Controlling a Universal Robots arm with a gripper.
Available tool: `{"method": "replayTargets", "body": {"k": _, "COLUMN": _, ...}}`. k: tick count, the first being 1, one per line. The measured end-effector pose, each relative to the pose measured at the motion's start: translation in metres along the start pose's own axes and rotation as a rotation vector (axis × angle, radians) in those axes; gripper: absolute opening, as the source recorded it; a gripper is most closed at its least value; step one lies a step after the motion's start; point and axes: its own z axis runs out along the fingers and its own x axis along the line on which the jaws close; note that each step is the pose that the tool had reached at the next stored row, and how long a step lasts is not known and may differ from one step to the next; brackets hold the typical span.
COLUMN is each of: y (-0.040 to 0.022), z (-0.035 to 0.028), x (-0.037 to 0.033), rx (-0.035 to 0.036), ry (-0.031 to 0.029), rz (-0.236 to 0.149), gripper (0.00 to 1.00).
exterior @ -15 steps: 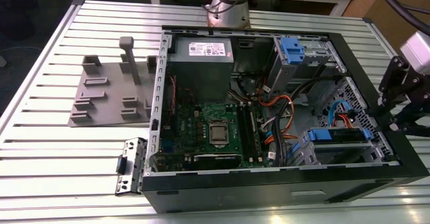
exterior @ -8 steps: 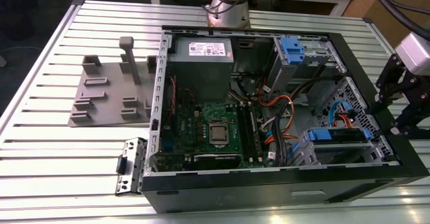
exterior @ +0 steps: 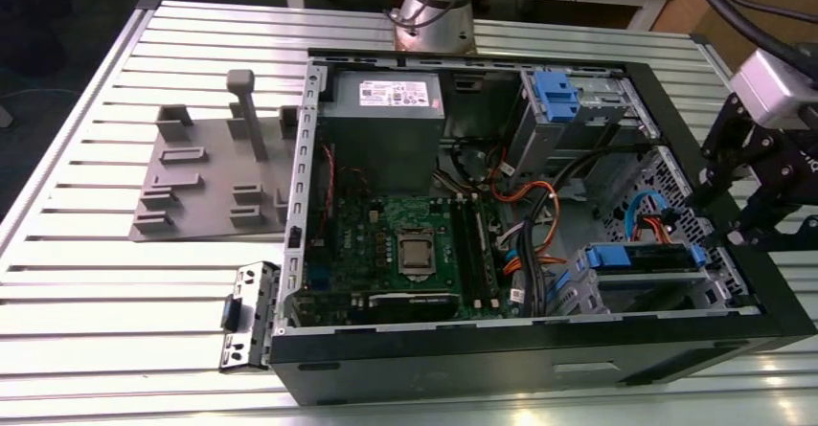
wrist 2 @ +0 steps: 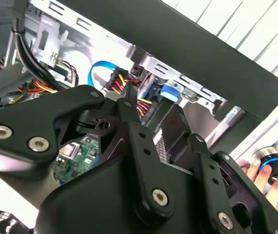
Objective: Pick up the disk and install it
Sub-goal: 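Insert the second disk wire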
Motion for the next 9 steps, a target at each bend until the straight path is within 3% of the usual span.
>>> {"method": "replayTargets", "body": {"k": 4, "y": 0.0038, "z": -0.0006, "x": -0.0042, "rx": 0.0010, "ry": 0.0000, "rz": 0.000, "gripper": 0.47}}
{"method": "replayTargets", "body": {"k": 9, "y": 0.0137, "z": -0.0005, "x": -0.0049, "rx": 0.0029, "ry": 0.0000, "rz": 0.000, "gripper": 0.47}}
